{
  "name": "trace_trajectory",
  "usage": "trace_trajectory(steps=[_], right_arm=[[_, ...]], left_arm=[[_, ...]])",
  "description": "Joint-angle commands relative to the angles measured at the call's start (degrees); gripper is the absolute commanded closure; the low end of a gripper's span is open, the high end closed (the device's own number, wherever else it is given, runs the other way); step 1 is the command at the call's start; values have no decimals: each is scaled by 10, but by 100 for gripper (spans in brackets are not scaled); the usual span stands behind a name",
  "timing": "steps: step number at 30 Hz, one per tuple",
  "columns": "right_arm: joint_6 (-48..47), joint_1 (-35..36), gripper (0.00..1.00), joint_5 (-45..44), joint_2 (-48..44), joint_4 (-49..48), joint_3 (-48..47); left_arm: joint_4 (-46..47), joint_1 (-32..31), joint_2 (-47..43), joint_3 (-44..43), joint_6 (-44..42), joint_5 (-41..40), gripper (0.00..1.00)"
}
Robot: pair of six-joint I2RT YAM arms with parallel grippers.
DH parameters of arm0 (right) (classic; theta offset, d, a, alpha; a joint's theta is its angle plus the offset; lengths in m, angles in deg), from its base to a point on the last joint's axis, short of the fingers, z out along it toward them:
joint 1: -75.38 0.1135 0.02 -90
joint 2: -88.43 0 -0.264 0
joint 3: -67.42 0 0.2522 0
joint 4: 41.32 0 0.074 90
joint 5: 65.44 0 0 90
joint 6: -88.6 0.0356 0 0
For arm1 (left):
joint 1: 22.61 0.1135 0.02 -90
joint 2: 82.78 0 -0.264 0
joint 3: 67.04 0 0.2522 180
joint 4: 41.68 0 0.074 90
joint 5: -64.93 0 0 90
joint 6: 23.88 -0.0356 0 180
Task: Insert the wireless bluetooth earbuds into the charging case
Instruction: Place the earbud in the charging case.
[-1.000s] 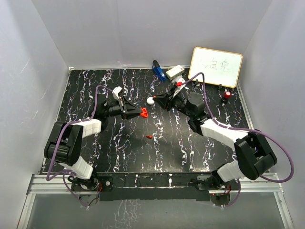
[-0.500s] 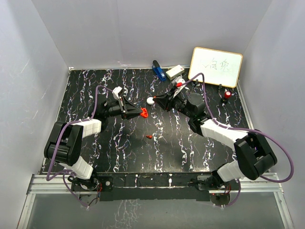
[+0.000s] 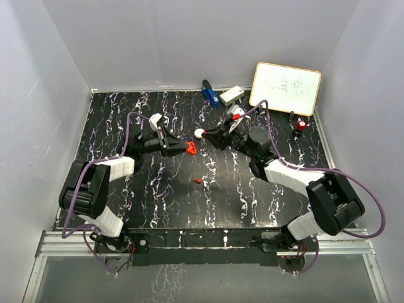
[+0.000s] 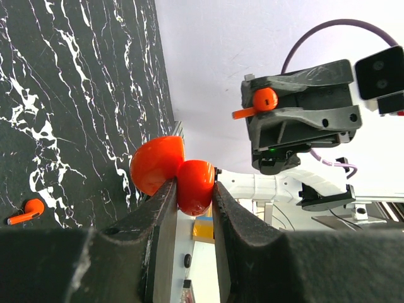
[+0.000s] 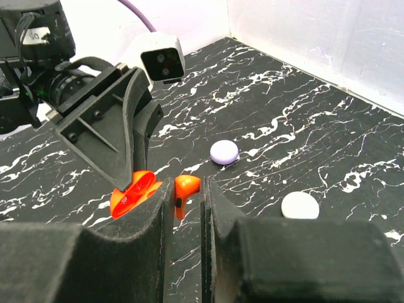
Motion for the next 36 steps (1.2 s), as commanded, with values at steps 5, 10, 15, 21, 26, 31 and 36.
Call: trace_trajectory(steps=[5,10,15,21,26,31,36], right_arm=[[-32,-2,100,-2,0,-101,24],[-41,-2,100,1,-1,-99,22],[-46,-2,100,6,2,-104,24],[-47,-2,100,29,9,-113,20],[-46,3,100,38,18,-116,16],[-46,10,100,42,24,-119,17],[-48,20,100,44,27,-123,18]], left_arm=[[13,-3,-1,-24,3,12,100],[16,-3,3,-25,3,14,100],[20,-4,2,-22,5,12,100],[22,-7,2,-23,7,14,100],[24,-9,1,-23,7,17,100],[26,-10,1,-23,9,15,100],[26,-11,3,-23,12,9,100]])
